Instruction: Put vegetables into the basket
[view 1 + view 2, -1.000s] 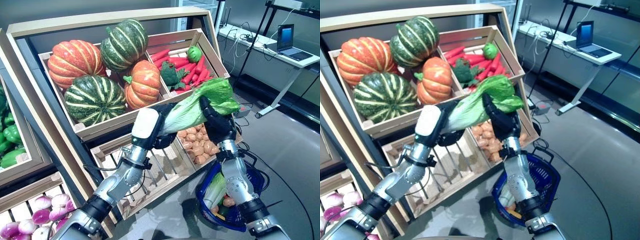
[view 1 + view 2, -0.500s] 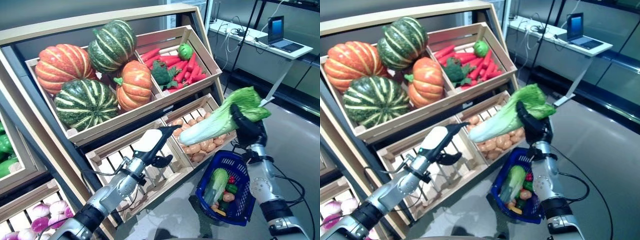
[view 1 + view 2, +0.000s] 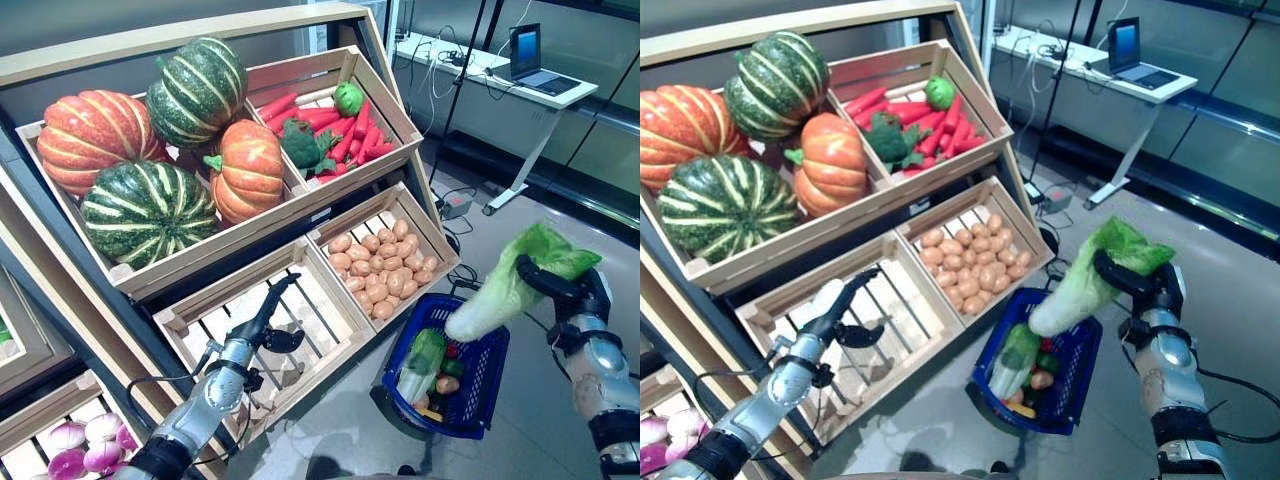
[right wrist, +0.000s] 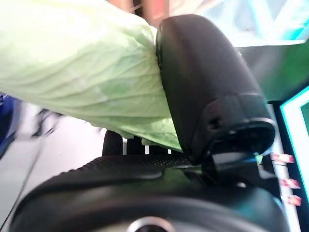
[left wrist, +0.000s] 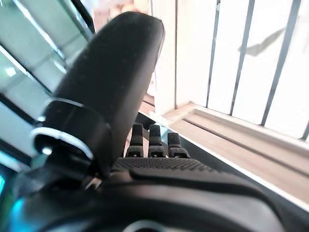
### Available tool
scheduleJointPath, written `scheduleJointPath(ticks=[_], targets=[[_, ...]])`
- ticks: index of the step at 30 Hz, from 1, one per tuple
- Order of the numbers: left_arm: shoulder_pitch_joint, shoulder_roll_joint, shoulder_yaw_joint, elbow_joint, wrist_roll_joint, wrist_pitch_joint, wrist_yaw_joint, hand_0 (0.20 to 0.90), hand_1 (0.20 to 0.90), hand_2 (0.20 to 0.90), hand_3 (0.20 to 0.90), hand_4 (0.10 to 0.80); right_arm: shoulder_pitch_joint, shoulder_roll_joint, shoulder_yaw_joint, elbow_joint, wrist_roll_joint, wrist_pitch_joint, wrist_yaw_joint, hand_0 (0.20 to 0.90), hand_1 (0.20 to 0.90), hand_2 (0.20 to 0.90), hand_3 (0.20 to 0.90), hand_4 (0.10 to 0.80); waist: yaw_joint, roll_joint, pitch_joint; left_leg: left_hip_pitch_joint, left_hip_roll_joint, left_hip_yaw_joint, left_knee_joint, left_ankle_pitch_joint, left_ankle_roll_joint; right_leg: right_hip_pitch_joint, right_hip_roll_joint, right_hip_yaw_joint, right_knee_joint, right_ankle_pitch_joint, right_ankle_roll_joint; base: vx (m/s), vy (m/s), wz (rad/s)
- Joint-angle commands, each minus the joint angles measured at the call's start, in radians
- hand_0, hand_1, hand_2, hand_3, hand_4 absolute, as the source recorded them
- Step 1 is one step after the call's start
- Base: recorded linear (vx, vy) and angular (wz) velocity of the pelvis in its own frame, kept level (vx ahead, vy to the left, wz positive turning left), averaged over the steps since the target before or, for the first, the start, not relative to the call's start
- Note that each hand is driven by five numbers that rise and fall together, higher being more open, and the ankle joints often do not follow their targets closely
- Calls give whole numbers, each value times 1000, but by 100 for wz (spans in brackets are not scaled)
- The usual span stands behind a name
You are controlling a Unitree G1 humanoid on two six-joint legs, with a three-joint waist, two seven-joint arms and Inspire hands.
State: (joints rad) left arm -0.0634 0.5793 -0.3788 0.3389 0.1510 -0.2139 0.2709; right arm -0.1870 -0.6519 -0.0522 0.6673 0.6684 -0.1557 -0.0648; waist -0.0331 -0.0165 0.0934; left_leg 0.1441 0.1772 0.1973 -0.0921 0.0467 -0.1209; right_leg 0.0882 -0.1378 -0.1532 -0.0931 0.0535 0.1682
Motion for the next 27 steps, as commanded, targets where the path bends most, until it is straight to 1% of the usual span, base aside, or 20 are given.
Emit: scheduleJointPath(ticks=[1, 4, 6, 7, 10, 12, 13, 14, 16, 17, 18, 19, 20, 21, 22, 23, 24, 25, 26, 27], targets=[[-94, 18, 63, -74, -92, -112, -8, 900, 900, 900, 900, 800, -123, -118, -44, 30, -108, -47, -84, 300, 300, 300, 300, 400, 34, -20, -1, -7, 35, -45, 9, -28, -8, 27, -38, -25, 6, 19, -9, -10, -160, 2], [-107, 21, 56, -71, -129, -108, -20, 900, 900, 900, 900, 800, -169, -131, -6, 101, -167, -24, -141, 300, 300, 300, 300, 400, 49, -20, 21, -27, 36, -56, 25, -24, -10, 19, -45, -33, 11, 19, -11, -64, -151, 6], [-132, 30, 45, -65, -171, -118, -24, 900, 900, 900, 900, 800, -220, -143, 34, 138, -192, -3, -183, 300, 300, 300, 300, 400, 60, -16, 64, -86, 39, -73, 101, -32, -16, -17, -57, -39, 58, 10, -17, -233, -159, 11], [-158, 34, 46, -64, -237, -120, -34, 900, 900, 900, 900, 800, -264, -154, 57, 158, -195, 3, -203, 300, 300, 300, 300, 400, 63, -8, 100, -141, 40, -89, 163, -43, -20, -57, -67, -43, 105, -5, -23, -320, -98, 9], [-195, 32, 53, -66, -299, -159, -41, 900, 900, 900, 900, 800, -340, -165, 79, 195, -190, -8, -233, 300, 300, 300, 300, 400, 68, 16, 187, -236, 47, -117, 288, -69, -29, -132, -89, -51, 226, -47, -37, -296, -57, 3], [-210, 36, 62, -93, -323, -170, -37, 900, 900, 900, 900, 800, -375, -169, 88, 217, -184, -21, -246, 300, 300, 300, 300, 400, 70, 30, 244, -314, 53, -135, 397, -103, -26, -200, -112, -48, 339, -84, -47, -265, -60, 3], [-218, 42, 65, -111, -345, -181, -22, 900, 900, 900, 900, 800, -397, -169, 99, 235, -173, -30, -258, 300, 300, 300, 300, 400, 72, 38, 278, -388, 55, -153, 488, -134, -24, -266, -129, -40, 433, -115, -58, -228, -51, 8], [-221, 43, 65, -115, -351, -183, -19, 900, 900, 900, 900, 800, -402, -170, 101, 239, -169, -31, -259, 300, 300, 300, 300, 400, 72, 39, 282, -404, 55, -157, 505, -140, -24, -280, -131, -38, 450, -123, -60, -199, -49, 12], [-230, 47, 69, -123, -371, -191, -16, 900, 900, 900, 900, 800, -421, -173, 101, 264, -154, -38, -266, 300, 300, 300, 300, 400, 71, 45, 302, -460, 59, -159, 580, -174, -12, -338, -142, -33, 541, -158, -73, -135, -52, 25], [-240, 43, 69, -133, -387, -198, -17, 900, 900, 900, 900, 800, -439, -174, 99, 300, -128, -59, -264, 300, 300, 300, 300, 400, 76, 48, 322, -526, 52, -178, 679, -217, -4, -396, -153, -28, 637, -190, -85, -144, -60, 22], [-240, 41, 72, -139, -394, -200, -21, 900, 900, 900, 900, 800, -444, -174, 92, 303, -126, -61, -264, 300, 300, 300, 300, 400, 75, 50, 330, -544, 52, -180, 704, -228, 5, -417, -159, -28, 672, -200, -90, -162, -49, 23], [-241, 39, 72, -150, -401, -205, -20, 900, 900, 900, 900, 800, -450, -175, 87, 306, -124, -65, -269, 300, 300, 300, 300, 400, 77, 55, 342, -579, 53, -183, 763, -258, 11, -457, -171, -24, 742, -226, -95, -131, -20, 26], [-246, 37, 66, -159, -397, -214, -14, 900, 900, 900, 900, 800, -460, -179, 82, 314, -116, -72, -269, 300, 300, 300, 300, 400, 77, 58, 354, -619, 52, -192, 827, -285, 11, -495, -184, -22, 804, -246, -100, -135, -19, 32], [-251, 36, 61, -169, -392, -213, -11, 900, 900, 900, 900, 800, -472, -183, 83, 318, -109, -70, -274, 300, 300, 300, 300, 400, 78, 61, 361, -646, 53, -197, 869, -305, 17, -523, -193, -17, 848, -263, -102, -141, -27, 29], [-255, 41, 51, -181, -397, -211, -3, 900, 900, 900, 900, 800, -490, -190, 77, 332, -109, -75, -277, 300, 300, 300, 300, 400, 77, 64, 371, -685, 56, -201, 937, -341, 29, -577, -210, -6, 927, -293, -108, -95, -21, 25], [-258, 43, 48, -182, -401, -211, -2, 900, 900, 900, 900, 800, -493, -191, 75, 335, -109, -74, -276, 300, 300, 300, 300, 400, 78, 64, 371, -694, 56, -203, 950, -348, 30, -587, -213, -4, 939, -298, -108, -91, -25, 22], [-267, 46, 41, -182, -411, -211, 1, 900, 900, 900, 900, 800, -502, -200, 69, 348, -112, -69, -268, 300, 300, 300, 300, 400, 78, 65, 378, -724, 55, -211, 1003, -372, 30, -616, -224, 1, 980, -314, -110, -65, -21, 14], [-270, 50, 37, -179, -418, -212, 1, 900, 900, 900, 900, 800, -511, -208, 70, 361, -109, -65, -260, 345, 345, 345, 345, 430, 78, 67, 382, -747, 54, -213, 1036, -389, 40, -645, -233, 9, 1016, -327, -112, -24, -25, 9], [-268, 51, 30, -177, -427, -214, 4, 900, 900, 900, 900, 800, -518, -212, 71, 369, -112, -60, -264, 900, 900, 900, 900, 800, 78, 70, 385, -754, 54, -217, 1072, -426, 41, -664, -239, 20, 1057, -358, -105, -2, -15, 6], [-269, 53, 23, -176, -435, -219, 7, 900, 900, 900, 900, 800, -522, -212, 71, 375, -117, -66, -272, 900, 900, 900, 900, 800, 79, 71, 387, -770, 53, -220, 1104, -446, 41, -687, -246, 26, 1086, -372, -102, -3, -10, 6]])
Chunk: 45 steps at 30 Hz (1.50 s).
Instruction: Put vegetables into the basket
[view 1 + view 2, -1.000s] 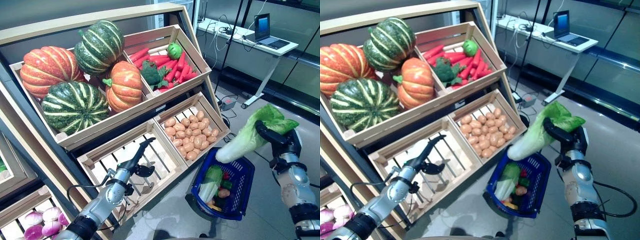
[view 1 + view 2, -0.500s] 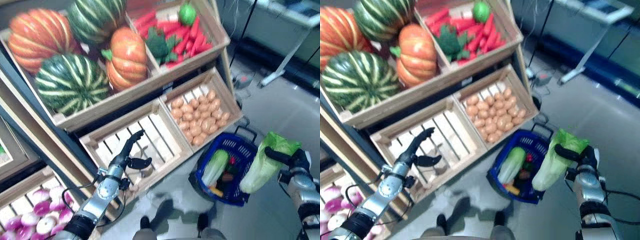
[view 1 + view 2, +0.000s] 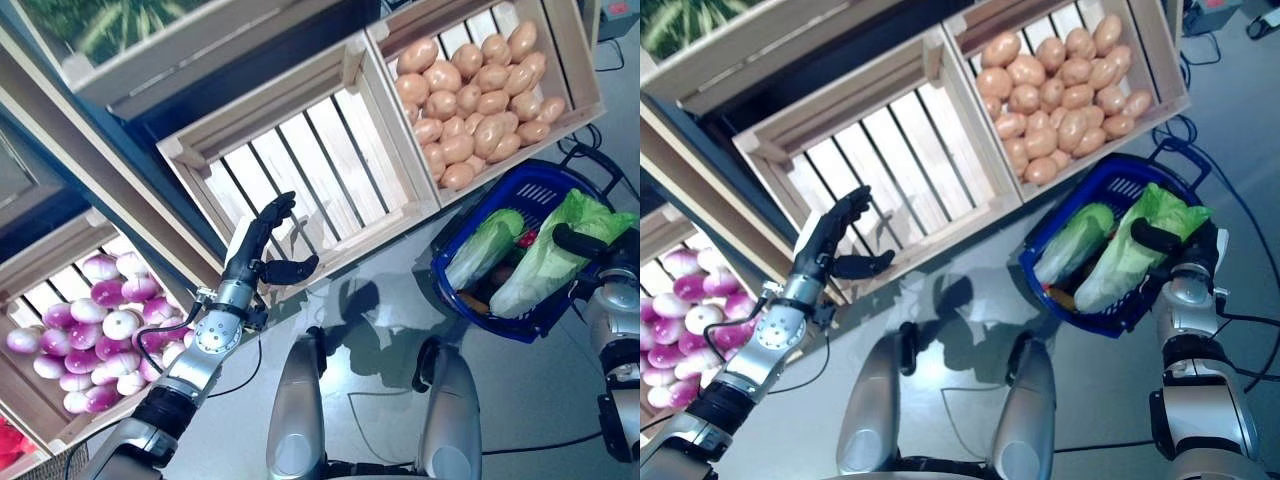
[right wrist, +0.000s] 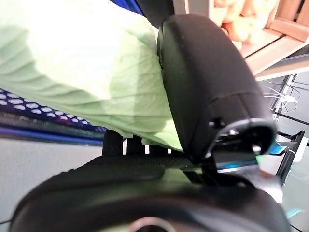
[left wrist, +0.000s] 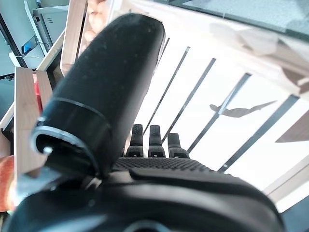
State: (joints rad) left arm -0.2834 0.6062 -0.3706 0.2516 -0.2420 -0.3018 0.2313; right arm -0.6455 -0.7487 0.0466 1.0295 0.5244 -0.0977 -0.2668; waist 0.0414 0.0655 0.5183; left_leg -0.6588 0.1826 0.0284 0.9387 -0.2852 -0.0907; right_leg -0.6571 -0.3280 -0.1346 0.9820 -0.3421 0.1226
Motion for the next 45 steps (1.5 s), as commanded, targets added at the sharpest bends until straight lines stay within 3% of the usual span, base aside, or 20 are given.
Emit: scheduleJointPath(ticks=[1, 6, 15, 16, 20, 25, 28, 34, 37, 40, 45], targets=[[-49, 26, 11, -87, -42, -137, 47, 900, 900, 900, 900, 800, -70, -117, -28, 20, 25, -127, -74, 900, 900, 900, 900, 800, 6, -9, -34, 15, 44, -54, 100, -127, 14, 37, -62, 10, 36, 15, -56, -75, 0, 5], [-39, 44, -16, -82, -59, -173, 58, 900, 900, 900, 900, 800, -120, -140, -29, 64, 45, -119, -69, 900, 900, 900, 900, 800, 8, 7, -40, -44, 49, -60, 181, -163, 20, -36, -77, 21, 109, -11, -58, -48, 15, 4], [-35, 68, -10, -81, -105, -190, 27, 900, 900, 900, 900, 800, -102, -159, -38, 68, 49, -107, -57, 900, 900, 900, 900, 800, 6, 0, -67, -27, 67, -55, 161, -158, 9, -31, -77, 18, 96, -4, -48, -5, 17, 0], [-37, 69, -10, -81, -107, -190, 26, 900, 900, 900, 900, 800, -101, -157, -41, 65, 53, -106, -55, 900, 900, 900, 900, 800, 5, -4, -69, -30, 65, -50, 139, -126, 14, -33, -78, 11, 74, 25, -57, -61, 42, -2], [-20, 75, -3, -77, -118, -188, -1, 900, 900, 900, 900, 800, -75, -152, -49, 43, 49, -92, -59, 900, 900, 900, 900, 800, 7, -18, -91, 28, 72, -37, 54, -91, 11, 20, -70, -2, 7, 57, -51, 43, 43, -1], [11, 72, 1, -91, -101, -181, -23, 900, 900, 900, 900, 800, -27, -149, -59, 0, 44, -90, -57, 900, 900, 900, 900, 800, 12, -39, -130, 153, 75, -13, -147, 2, -1, 158, -32, -33, -190, 139, -39, 94, 48, -5], [24, 58, 14, -96, -94, -153, -41, 900, 900, 900, 900, 800, -6, -146, -61, -51, 39, -81, -48, 900, 900, 900, 900, 800, 15, -64, -184, 283, 61, 24, -359, 102, -9, 302, 8, -68, -415, 218, -21, 136, 64, -17], [40, 23, 25, -77, -66, -85, -81, 900, 900, 900, 900, 800, 30, -108, -48, -136, 28, -92, 22, 900, 900, 900, 900, 800, 11, -97, -293, 479, 33, 74, -666, 233, -22, 508, 66, -96, -754, 330, 11, 179, 54, -18], [59, -29, 0, -14, -19, -75, -107, 900, 900, 900, 900, 800, 98, -1, -40, -196, 92, -118, 72, 900, 900, 900, 900, 800, 5, -100, -377, 596, 12, 94, -857, 302, -24, 626, 101, -91, -922, 387, 27, 210, 99, -11], [74, -48, -9, 12, -9, -74, -105, 900, 900, 900, 900, 800, 151, 66, -34, -256, 123, -129, 89, 900, 900, 900, 900, 800, 1, -99, -399, 636, 10, 101, -910, 319, -24, 659, 108, -89, -962, 403, 28, 96, 86, -15], [137, -125, -9, 108, 50, -119, -85, 900, 900, 900, 900, 800, 390, 311, -19, -420, 174, -223, 127, 900, 900, 900, 900, 800, -22, -90, -439, 722, 3, 123, -1014, 336, -14, 724, 130, -81, -1039, 424, 29, 55, 87, -6]])
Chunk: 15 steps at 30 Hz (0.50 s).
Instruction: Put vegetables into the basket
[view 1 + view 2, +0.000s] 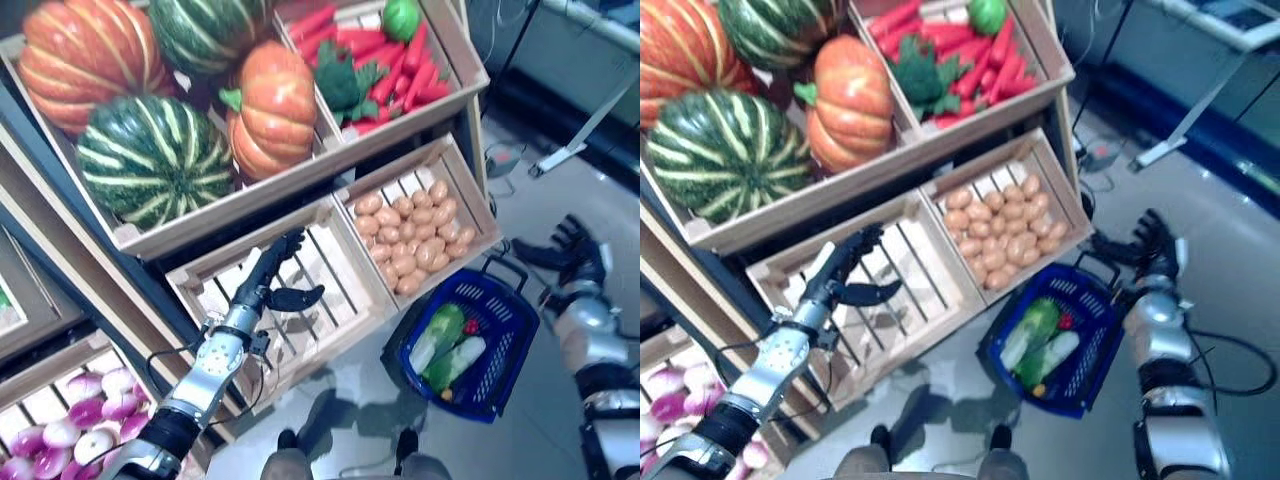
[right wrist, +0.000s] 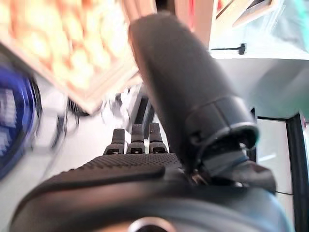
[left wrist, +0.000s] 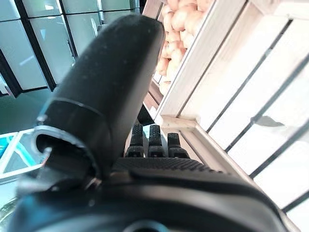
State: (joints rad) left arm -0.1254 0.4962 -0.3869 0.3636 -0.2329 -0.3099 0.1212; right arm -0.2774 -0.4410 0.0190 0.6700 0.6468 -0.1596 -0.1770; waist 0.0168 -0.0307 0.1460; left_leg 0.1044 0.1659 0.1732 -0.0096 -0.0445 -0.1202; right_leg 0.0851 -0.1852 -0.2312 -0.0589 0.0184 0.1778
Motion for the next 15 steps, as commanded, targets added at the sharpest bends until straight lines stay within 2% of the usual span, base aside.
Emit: scheduleJointPath(ticks=[1, 4, 8, 15], targets=[[3, -36, 11, 19, 64, -121, 38, 900, 900, 900, 900, 800, 78, 65, 31, -97, 53, -175, 38, 900, 900, 900, 900, 800, -7, 6, -74, -26, 20, -14, -72, 93, 16, -9, -10, 22, -16, 72, -26, 49, 76, -2], [55, -80, 19, 60, 84, -123, 47, 900, 900, 900, 900, 800, 173, 188, 113, -165, 9, -170, 30, 900, 900, 900, 900, 800, -29, 8, -83, -3, 18, 12, -78, 87, 20, -5, -5, 42, -28, 78, -27, 35, 80, -17], [104, -124, 26, 104, 65, -113, 31, 900, 900, 900, 900, 800, 257, 258, 193, -236, -28, -130, 72, 900, 900, 900, 900, 800, -50, 12, -82, 9, 9, 23, -78, 82, 25, 1, -4, 53, -28, 79, -27, 15, 61, -9], [115, -206, -4, 170, -64, -119, 6, 900, 900, 900, 900, 800, 315, 295, 352, -228, -63, -54, 121, 900, 900, 900, 900, 800, -52, 12, -72, 16, -10, 16, -78, 71, 32, 12, -13, 35, -28, 75, -21, -15, 55, -7]])
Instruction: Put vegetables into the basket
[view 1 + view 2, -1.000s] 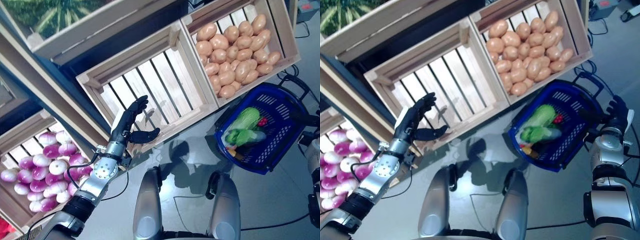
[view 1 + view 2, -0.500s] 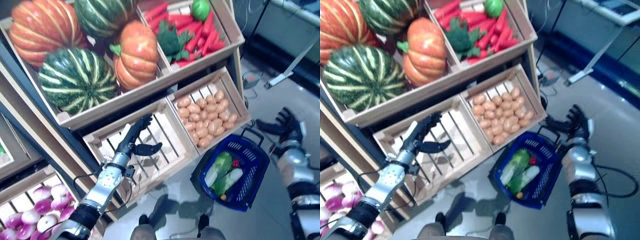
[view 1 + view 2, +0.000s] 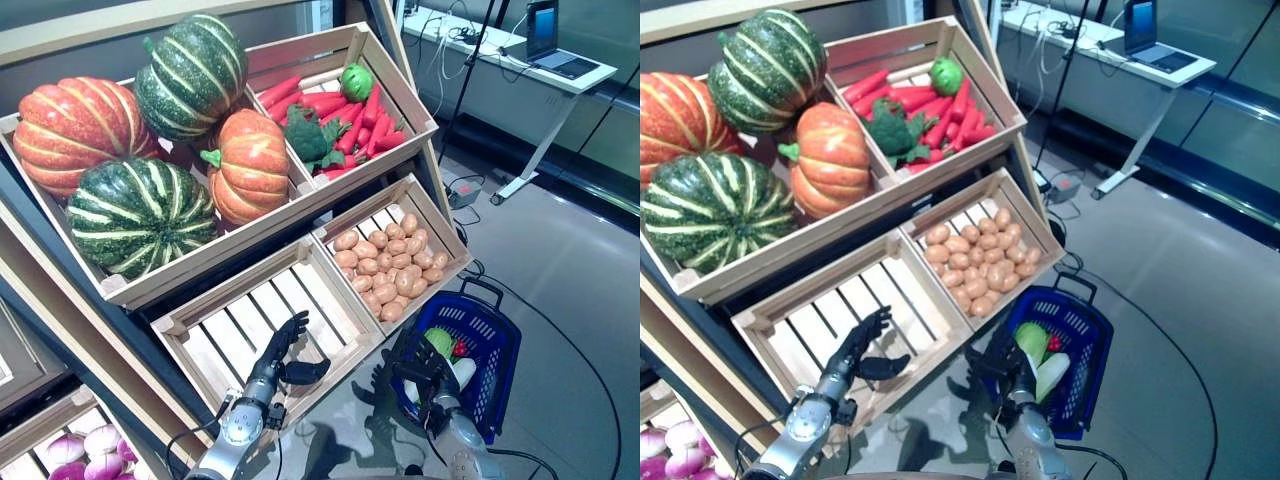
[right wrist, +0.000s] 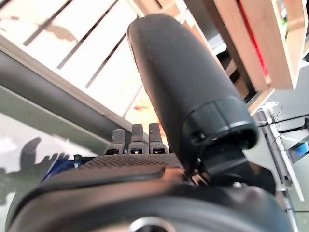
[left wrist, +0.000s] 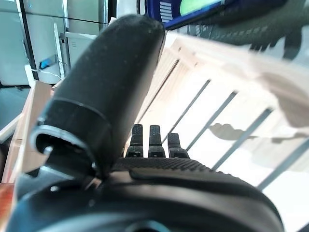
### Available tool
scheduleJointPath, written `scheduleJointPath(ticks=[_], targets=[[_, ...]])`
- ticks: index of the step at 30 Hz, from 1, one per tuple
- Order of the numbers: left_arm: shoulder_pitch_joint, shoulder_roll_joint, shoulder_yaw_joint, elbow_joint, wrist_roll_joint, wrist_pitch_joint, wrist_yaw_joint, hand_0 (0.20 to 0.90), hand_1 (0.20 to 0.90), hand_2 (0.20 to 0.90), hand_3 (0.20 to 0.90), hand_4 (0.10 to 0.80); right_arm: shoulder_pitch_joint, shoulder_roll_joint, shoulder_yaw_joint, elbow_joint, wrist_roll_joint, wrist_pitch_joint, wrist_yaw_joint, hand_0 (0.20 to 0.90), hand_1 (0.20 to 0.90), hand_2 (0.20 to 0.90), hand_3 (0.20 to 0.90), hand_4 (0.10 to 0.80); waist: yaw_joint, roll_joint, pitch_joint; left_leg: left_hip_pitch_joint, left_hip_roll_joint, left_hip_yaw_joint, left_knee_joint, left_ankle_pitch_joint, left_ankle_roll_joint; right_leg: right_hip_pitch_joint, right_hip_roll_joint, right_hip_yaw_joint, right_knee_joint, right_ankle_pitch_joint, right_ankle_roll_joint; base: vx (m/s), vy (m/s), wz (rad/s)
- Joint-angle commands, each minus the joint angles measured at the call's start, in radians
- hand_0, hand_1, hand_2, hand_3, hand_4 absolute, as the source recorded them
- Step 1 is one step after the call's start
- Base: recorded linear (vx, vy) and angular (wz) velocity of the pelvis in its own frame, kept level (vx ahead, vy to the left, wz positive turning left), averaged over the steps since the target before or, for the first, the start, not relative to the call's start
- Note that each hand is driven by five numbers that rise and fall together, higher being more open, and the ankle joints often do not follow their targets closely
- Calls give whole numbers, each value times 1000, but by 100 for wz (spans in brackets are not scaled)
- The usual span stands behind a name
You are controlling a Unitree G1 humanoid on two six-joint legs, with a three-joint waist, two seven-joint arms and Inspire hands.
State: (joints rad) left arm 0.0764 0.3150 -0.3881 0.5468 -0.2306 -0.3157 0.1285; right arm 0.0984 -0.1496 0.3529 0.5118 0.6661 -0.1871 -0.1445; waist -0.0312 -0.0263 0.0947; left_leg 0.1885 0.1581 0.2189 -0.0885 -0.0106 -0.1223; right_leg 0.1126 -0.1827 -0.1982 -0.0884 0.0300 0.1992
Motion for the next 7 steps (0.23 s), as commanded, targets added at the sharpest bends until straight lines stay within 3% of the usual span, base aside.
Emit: scheduleJointPath(ticks=[1, 7], targets=[[-90, -29, -10, -9, -65, -116, -5, 900, 900, 900, 900, 800, -64, 3, 44, -67, -101, -21, 106, 900, 900, 900, 900, 800, 1, 7, -20, -68, -4, -33, 1, 35, 35, -13, -18, -3, 1, 62, -42, -20, 11, 9], [-109, -17, -51, -7, -80, -61, -6, 900, 900, 900, 900, 800, -98, -29, 107, -43, -105, -22, 109, 900, 900, 900, 900, 800, 23, 6, -16, -68, -10, -51, 1, 34, 31, -3, -22, -28, 1, 55, -40, -24, -3, 10]])
